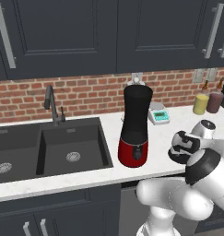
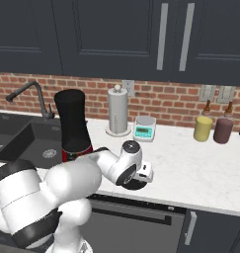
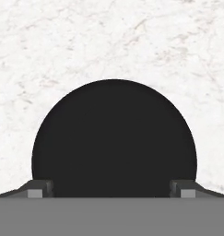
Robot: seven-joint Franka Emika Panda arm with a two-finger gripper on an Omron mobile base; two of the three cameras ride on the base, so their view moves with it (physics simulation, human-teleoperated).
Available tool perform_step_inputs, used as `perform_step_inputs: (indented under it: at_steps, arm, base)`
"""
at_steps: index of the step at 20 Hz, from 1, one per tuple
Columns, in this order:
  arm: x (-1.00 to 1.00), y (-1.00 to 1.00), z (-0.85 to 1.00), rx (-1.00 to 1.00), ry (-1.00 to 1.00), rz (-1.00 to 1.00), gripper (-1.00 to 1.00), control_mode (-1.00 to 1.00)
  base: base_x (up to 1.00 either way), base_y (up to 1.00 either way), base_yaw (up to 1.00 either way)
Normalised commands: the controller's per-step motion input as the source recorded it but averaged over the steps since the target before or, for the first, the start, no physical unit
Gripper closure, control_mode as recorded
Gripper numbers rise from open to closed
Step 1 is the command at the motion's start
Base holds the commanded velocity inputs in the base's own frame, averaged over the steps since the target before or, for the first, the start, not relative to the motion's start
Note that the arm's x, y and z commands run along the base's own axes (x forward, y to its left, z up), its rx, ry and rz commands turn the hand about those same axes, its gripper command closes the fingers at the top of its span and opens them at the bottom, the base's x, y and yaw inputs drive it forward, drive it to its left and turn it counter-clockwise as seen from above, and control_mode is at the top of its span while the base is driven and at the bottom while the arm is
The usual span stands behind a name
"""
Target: Close the lid blender by securely placing the lid on top.
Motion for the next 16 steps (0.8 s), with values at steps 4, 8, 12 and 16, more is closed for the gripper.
perform_step_inputs:
  at_steps: [4,8,12,16]
  arm:
    - [0.24,-0.12,-0.18,0.02,0.00,0.00,-1.00,-1.00]
    - [0.20,-0.09,-0.22,0.02,0.00,0.00,-1.00,-1.00]
    - [0.20,-0.05,-0.22,0.01,0.00,0.00,-1.00,-1.00]
    - [0.15,0.00,-0.28,0.00,0.00,0.00,-1.00,-1.00]
  base:
    - [0.00,0.00,0.00]
    - [0.00,0.00,0.00]
    - [0.00,0.00,0.00]
    - [0.00,0.00,0.00]
